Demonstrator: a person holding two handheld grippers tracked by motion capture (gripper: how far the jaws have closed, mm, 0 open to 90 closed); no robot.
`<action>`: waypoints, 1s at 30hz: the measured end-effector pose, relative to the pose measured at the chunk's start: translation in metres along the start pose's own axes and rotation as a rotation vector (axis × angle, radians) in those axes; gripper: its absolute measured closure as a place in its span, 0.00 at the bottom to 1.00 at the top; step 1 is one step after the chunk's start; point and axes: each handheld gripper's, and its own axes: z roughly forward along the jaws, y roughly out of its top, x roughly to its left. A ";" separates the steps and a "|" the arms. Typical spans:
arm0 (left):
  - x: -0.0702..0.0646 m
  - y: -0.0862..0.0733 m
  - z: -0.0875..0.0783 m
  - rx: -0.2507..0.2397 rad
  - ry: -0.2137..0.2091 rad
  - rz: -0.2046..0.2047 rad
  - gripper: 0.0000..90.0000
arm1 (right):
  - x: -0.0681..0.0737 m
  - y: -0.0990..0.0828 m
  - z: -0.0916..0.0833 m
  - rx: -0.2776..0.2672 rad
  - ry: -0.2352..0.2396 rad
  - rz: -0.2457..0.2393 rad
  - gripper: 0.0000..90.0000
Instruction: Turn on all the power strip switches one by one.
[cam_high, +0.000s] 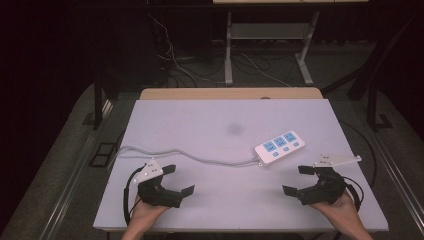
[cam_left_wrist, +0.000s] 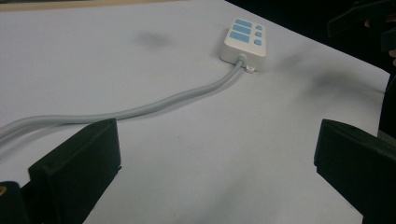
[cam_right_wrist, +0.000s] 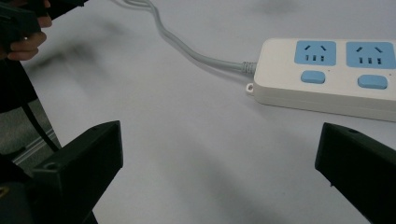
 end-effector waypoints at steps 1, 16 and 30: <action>0.000 0.000 0.000 0.000 0.000 0.000 0.00 | 0.000 0.002 0.000 0.008 0.002 -0.006 0.01; 0.000 -0.001 0.001 0.006 -0.005 -0.008 0.00 | -0.005 0.025 -0.002 0.047 0.005 -0.034 0.01; -0.001 -0.002 0.002 0.003 -0.015 -0.011 0.00 | -0.013 0.050 0.000 0.081 -0.014 -0.063 0.01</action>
